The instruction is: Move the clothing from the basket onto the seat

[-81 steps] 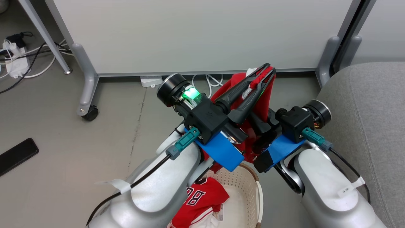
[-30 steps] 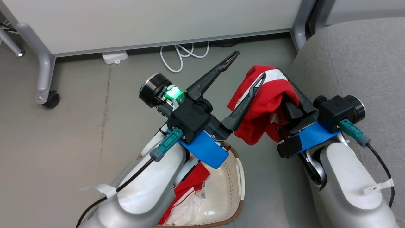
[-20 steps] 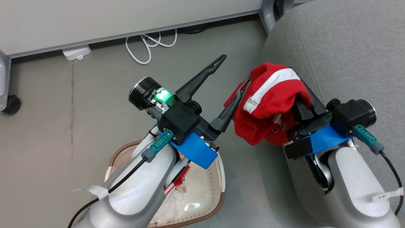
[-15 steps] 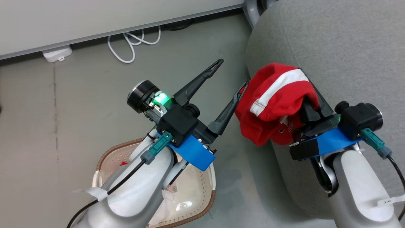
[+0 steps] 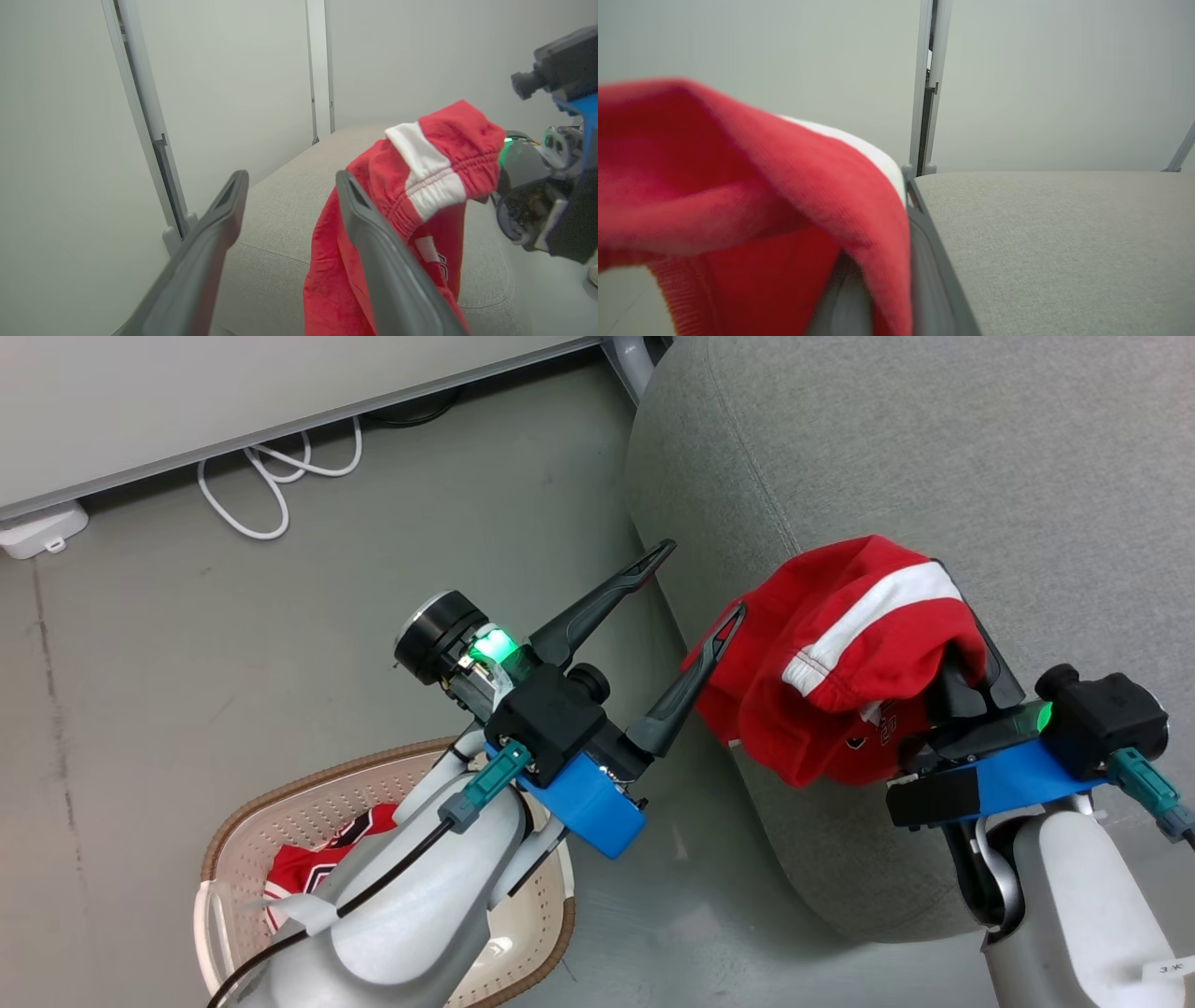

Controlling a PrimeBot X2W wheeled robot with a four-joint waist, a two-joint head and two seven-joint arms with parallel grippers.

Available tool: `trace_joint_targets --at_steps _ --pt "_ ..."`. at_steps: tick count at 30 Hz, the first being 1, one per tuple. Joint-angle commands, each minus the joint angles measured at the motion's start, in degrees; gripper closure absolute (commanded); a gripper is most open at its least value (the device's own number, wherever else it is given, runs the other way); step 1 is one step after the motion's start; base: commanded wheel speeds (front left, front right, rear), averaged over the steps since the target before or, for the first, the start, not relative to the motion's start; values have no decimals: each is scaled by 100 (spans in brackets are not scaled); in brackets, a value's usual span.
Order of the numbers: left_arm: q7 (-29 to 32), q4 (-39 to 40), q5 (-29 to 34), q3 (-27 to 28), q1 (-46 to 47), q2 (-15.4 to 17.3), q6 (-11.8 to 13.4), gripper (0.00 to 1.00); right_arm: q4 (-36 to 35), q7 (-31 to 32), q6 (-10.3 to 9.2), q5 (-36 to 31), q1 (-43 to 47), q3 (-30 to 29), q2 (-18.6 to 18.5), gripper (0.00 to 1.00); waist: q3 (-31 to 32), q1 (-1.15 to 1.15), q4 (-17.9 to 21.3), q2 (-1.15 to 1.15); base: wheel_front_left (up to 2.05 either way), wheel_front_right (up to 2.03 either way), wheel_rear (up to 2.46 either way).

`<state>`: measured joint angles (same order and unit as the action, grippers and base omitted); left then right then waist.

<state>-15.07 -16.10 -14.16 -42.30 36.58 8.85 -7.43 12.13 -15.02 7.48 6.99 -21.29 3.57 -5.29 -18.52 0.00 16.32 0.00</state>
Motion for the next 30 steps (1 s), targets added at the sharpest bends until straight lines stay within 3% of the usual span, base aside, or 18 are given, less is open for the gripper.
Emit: trace_joint_targets --at_steps 1,14,30 --pt "-16 -22 -30 -11 36 11 -7 0 -40 -24 3 -6 79 -23 30 100 -6 0 65 0 0 0 0" --pt "-16 -10 46 34 121 -2 -7 0 -268 -24 3 -4 -109 -211 58 100 -151 0 160 0 0 0 0" --pt "-16 199 306 89 655 226 -7 0 -839 -24 3 -219 -2288 -1076 -577 100 -1451 0 -101 0 0 0 0"
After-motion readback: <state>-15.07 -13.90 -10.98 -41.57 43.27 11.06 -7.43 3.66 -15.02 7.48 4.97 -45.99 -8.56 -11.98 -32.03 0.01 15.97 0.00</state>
